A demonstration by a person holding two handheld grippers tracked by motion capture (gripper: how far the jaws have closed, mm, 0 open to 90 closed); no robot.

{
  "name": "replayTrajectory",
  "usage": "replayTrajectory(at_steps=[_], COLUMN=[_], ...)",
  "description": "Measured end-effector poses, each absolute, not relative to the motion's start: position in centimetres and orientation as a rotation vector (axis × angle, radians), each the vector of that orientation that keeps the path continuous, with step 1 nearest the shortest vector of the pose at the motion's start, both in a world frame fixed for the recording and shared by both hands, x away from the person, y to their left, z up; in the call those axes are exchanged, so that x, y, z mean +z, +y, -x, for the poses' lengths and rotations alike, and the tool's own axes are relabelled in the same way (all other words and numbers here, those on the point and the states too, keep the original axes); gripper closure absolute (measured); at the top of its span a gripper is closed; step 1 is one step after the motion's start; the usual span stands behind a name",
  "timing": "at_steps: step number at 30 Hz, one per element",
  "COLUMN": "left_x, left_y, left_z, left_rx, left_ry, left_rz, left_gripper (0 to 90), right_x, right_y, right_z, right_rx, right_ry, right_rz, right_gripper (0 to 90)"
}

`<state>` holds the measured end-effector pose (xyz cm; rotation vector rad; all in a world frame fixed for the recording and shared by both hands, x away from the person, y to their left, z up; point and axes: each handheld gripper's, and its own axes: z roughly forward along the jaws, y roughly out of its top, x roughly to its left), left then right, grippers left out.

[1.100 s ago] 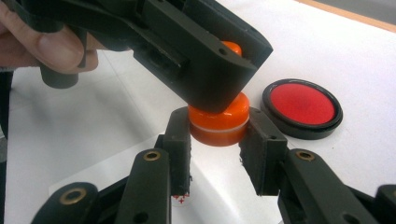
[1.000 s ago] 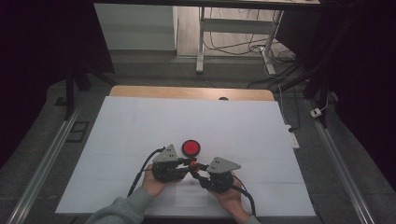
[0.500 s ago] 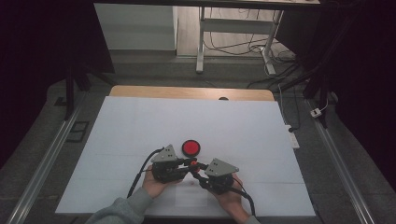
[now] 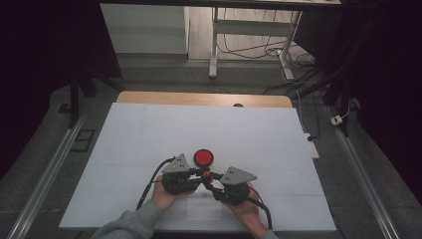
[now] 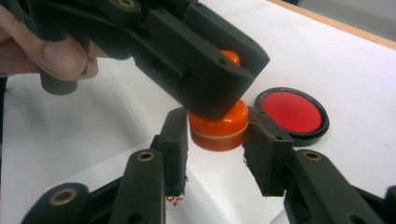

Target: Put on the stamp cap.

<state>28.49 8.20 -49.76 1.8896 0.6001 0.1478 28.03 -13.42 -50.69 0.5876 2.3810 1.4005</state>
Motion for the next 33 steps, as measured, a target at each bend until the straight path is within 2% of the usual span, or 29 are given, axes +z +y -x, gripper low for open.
replayTrajectory(at_steps=[14,33], left_x=[-49.4,-49.0], left_y=[9.4,10.5], left_z=[-29.0,-29.4], left_rx=[0.152,0.155], left_ry=[0.622,0.66], left_rz=[-1.872,-1.873], left_gripper=[72.7,72.6], right_x=[-51.0,-50.3], right_y=[-14.8,-23.7], right_z=[-28.5,-28.5], right_rx=[1.369,1.296], right_ry=[2.392,2.265], right_rz=[-0.623,-0.797], right_gripper=[48.3,46.5])
